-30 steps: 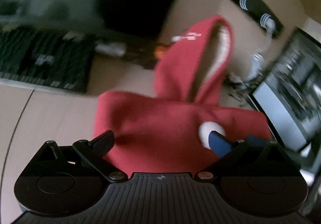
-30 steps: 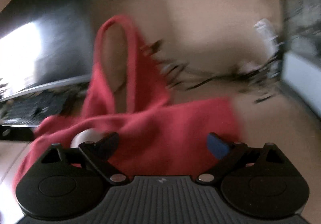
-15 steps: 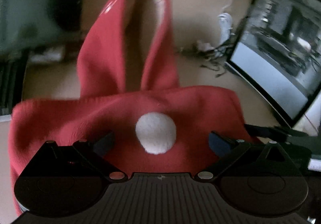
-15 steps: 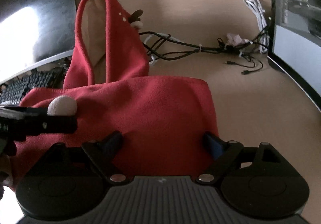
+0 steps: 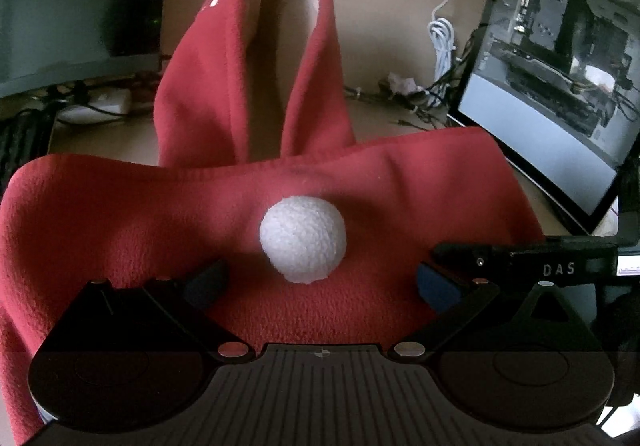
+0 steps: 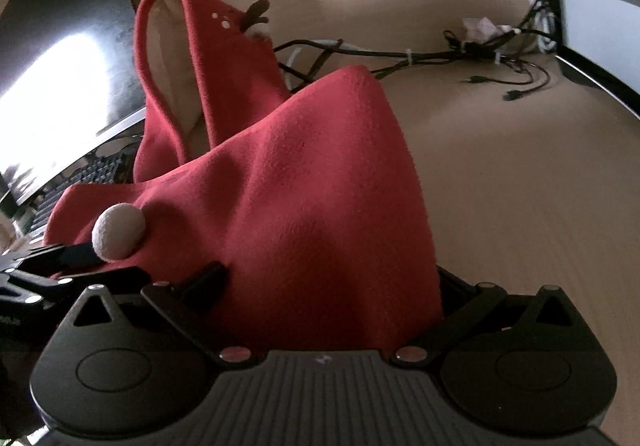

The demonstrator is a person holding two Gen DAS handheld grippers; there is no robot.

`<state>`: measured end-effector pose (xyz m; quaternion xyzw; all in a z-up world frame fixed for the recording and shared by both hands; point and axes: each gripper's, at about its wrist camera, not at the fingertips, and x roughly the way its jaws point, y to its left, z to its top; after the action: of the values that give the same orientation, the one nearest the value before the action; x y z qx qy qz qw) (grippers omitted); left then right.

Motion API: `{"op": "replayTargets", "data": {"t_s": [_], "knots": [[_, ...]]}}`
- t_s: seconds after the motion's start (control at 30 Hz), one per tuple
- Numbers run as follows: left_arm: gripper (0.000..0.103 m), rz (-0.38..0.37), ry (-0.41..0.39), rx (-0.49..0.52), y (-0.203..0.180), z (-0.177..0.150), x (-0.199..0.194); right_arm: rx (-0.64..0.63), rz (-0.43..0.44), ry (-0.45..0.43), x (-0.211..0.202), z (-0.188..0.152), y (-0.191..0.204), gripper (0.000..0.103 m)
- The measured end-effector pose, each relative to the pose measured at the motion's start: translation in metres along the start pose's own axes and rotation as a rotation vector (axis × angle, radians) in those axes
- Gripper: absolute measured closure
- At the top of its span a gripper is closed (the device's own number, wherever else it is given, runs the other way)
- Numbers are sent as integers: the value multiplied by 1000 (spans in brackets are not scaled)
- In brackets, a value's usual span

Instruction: Fold clothes

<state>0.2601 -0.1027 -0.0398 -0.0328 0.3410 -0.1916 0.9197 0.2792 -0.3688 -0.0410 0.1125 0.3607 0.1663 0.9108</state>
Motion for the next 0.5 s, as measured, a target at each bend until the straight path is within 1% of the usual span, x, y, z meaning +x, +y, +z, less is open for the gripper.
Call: {"op": "replayTargets", "data": {"t_s": [0.2,0.3,0.37,0.4,0.5], "knots": [[0,68,15,-18,-10,3,7,-33,48,-1,4,3,-4,0],[0,92,28,-28,-13,5,6,-35,61,19,5,7,-5,0],[0,93,39,-48,-14,6,1,-1,70,36,1,10,-7,0],[0,93,45,-59,-15,7,-2,14,73,38,-3,11,-7,2],[0,65,58,-112,-13,11,-22,16,59,-4,-26,12,-5,5]]}}
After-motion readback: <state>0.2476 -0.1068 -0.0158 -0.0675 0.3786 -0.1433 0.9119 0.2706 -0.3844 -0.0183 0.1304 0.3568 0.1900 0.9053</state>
